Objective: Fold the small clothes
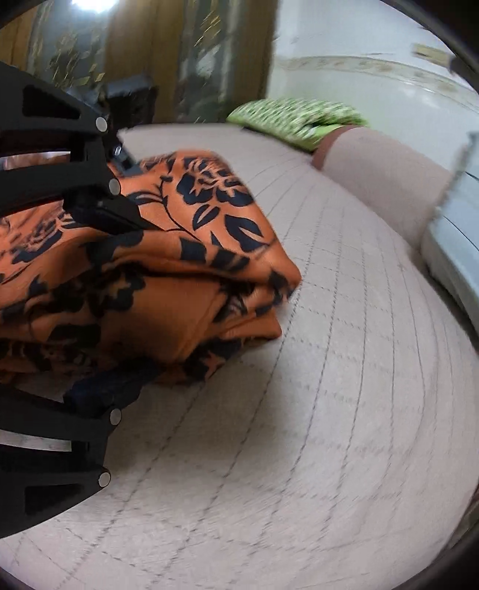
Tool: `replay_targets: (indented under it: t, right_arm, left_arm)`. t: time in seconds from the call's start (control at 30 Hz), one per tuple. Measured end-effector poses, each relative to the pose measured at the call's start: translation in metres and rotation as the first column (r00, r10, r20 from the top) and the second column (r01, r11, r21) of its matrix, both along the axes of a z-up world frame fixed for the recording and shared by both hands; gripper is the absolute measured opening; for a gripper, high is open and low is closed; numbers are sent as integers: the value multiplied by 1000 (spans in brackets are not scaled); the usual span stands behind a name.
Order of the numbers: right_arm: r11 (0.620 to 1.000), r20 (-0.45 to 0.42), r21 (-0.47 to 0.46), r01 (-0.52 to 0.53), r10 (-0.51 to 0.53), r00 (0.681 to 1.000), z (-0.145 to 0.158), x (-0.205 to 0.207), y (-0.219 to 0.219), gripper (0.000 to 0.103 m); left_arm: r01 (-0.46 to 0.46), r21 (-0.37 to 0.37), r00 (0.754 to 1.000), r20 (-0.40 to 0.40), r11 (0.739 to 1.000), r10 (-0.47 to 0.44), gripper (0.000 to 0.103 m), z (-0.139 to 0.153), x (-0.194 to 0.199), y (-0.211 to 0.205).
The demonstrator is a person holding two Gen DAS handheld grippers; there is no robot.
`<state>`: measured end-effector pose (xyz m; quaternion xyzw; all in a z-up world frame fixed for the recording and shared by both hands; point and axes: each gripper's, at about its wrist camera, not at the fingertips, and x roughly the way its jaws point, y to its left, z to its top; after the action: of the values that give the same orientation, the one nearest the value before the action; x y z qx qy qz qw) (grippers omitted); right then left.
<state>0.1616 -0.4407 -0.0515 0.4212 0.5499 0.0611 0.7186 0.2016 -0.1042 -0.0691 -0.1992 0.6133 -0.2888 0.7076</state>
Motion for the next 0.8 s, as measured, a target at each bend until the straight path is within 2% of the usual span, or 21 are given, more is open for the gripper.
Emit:
replay_targets:
  t: [0.1, 0.2, 0.3, 0.4, 0.43, 0.67, 0.8]
  right_arm:
    - [997, -8, 53, 54, -53, 999, 3, -17, -10, 62]
    - [989, -8, 103, 105, -104, 995, 2, -35, -12, 62]
    - [989, -79, 115, 89, -80, 994, -12, -30, -4, 63]
    - [997, -86, 60, 49, -44, 995, -11, -22, 7, 63]
    - [997, -87, 50, 64, -59, 994, -10, -23, 10, 60]
    - [987, -93, 99, 129, -120, 988, -13, -35, 4, 58]
    - [989, -104, 77, 129, -121, 987, -13, -43, -4, 58]
  left_arm:
    - [0, 6, 1000, -19, 1000, 0, 72, 3, -6, 5]
    - [18, 21, 1000, -3, 1000, -18, 72, 6, -13, 6]
    - [27, 3, 999, -27, 1000, -27, 72, -2, -16, 6]
    - [9, -27, 999, -44, 1000, -10, 68, -4, -15, 10]
    - [6, -33, 999, -49, 999, -8, 67, -4, -16, 11]
    - [-4, -64, 997, -75, 998, -1, 67, -7, -14, 16]
    - [4, -46, 998, -66, 999, -7, 67, -6, -15, 14]
